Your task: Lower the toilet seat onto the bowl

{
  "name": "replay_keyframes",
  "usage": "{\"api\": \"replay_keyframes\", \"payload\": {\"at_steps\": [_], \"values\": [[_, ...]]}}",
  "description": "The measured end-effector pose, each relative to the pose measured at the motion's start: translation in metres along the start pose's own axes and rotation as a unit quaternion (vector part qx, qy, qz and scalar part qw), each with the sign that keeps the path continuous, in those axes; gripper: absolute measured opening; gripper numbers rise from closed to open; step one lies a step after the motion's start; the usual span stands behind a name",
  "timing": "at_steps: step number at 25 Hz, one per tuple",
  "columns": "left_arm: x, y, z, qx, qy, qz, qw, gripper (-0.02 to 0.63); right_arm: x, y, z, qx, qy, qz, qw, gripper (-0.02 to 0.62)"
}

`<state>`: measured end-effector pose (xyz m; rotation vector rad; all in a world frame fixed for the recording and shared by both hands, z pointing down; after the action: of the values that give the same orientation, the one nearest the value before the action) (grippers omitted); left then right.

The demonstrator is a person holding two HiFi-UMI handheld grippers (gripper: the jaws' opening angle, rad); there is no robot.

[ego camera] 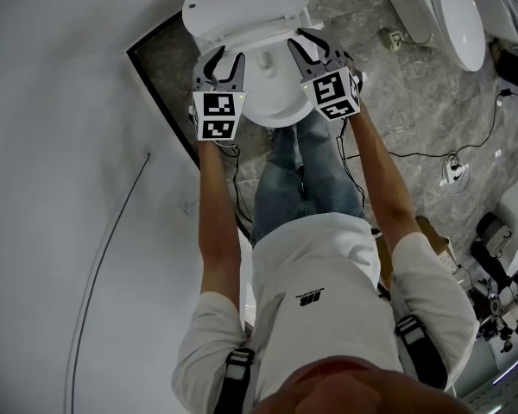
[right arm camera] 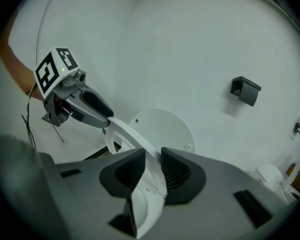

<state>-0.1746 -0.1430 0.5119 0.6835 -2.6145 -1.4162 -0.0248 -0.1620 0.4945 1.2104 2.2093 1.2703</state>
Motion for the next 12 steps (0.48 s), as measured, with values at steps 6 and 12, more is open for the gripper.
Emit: {"api": "replay_keyframes", "payload": {"at_steps": [6, 12], "values": [[-0.007, 0.006, 0.010, 0.000, 0.010, -0.010, 0.9999, 0.144, 0.012, 0.008, 0.007, 0.008, -0.001, -0.002, 1.000, 0.103], [-0.018, 0.019, 0.017, 0.009, 0.016, -0.005, 0.9998, 0.146, 0.022, 0.016, 0.014, 0.017, -0.006, -0.005, 1.000, 0.104]]}}
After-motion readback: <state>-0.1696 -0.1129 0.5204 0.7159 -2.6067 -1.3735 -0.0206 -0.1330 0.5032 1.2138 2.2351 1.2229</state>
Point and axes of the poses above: the fingertips, and each gripper's own axes: z backward along the fingers, x to its left, y out of its underside, the point moved 3 cm from there along z, backward along the fingers, and after that the axes turned 10 degrees about -y, right-handed, at the moved point
